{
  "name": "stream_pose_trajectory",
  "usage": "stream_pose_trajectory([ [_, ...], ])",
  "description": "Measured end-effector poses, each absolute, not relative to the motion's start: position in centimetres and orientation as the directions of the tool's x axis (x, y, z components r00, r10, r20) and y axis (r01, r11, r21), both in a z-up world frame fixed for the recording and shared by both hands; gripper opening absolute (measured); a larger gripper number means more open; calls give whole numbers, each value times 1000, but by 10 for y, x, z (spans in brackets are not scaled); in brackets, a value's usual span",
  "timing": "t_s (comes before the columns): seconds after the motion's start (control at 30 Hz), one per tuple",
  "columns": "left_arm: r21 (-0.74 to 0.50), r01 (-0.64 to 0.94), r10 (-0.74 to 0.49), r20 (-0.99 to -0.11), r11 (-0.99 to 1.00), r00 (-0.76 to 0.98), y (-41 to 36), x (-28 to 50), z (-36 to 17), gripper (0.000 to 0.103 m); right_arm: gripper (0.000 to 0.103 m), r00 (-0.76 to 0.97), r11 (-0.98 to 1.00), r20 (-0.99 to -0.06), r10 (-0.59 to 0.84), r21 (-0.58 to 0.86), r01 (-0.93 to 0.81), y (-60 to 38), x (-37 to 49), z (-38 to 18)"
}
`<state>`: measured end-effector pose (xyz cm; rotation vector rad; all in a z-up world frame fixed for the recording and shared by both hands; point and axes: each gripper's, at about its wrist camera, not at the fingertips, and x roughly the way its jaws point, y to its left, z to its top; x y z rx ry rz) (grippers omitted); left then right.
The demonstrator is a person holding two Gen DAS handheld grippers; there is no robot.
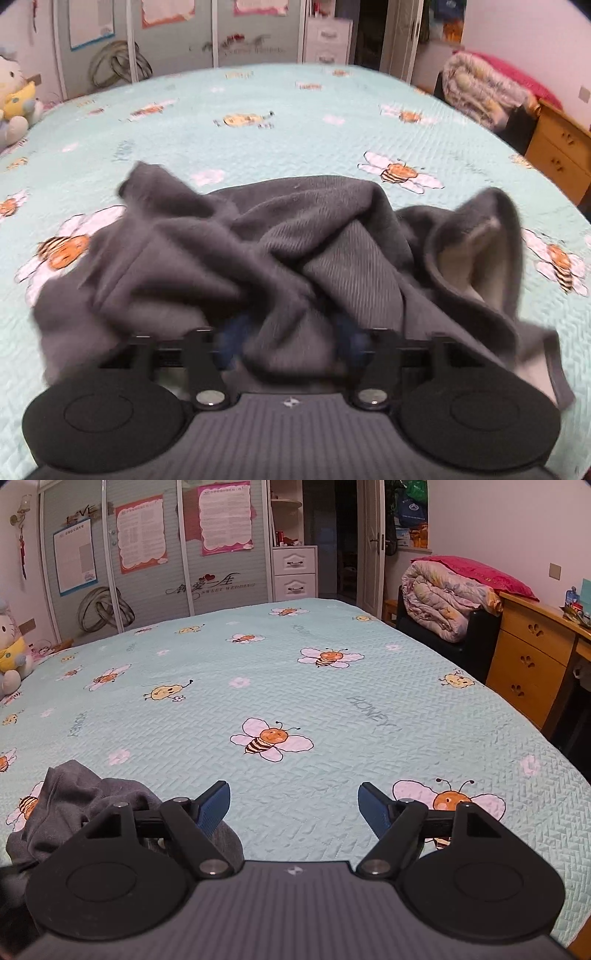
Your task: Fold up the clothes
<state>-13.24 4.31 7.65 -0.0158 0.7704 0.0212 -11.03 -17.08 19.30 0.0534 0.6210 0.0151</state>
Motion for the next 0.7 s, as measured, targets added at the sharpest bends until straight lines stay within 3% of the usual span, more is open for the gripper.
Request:
stream_pose_trajectory([
  [0.13, 112, 16, 72, -735, 994, 675, 31, -125, 57, 73, 76, 811, 998, -584, 37, 58, -3, -169, -109, 191],
  [0.2, 96, 6, 70, -759, 995, 647, 34, -108, 46, 61, 76, 807, 999, -589, 37, 51, -9, -166, -108, 190],
  [0.23, 62, 9, 42, -770, 998, 636, 37, -99, 42, 30, 76, 806, 999, -591, 35, 45, -10, -165, -109, 191],
  [0.27, 30, 1, 23, -779, 1000, 626, 40, -89, 41, 6, 76, 807, 999, -590, 32, 39, -11, -164, -110, 191],
  [0.37, -46, -40, -11, -777, 998, 629, 51, -64, 49, 6, 76, 809, 1000, -587, 20, 27, -6, -163, -110, 192],
  [0.67, -130, -173, 69, -571, 976, 818, 116, -80, 130, 10, 76, 780, 998, -623, 60, 52, -35, -157, -109, 166],
  [0.7, -151, -177, 58, -580, 973, 813, 125, -87, 130, 10, 76, 775, 996, -626, 88, 69, -57, -153, -111, 161],
])
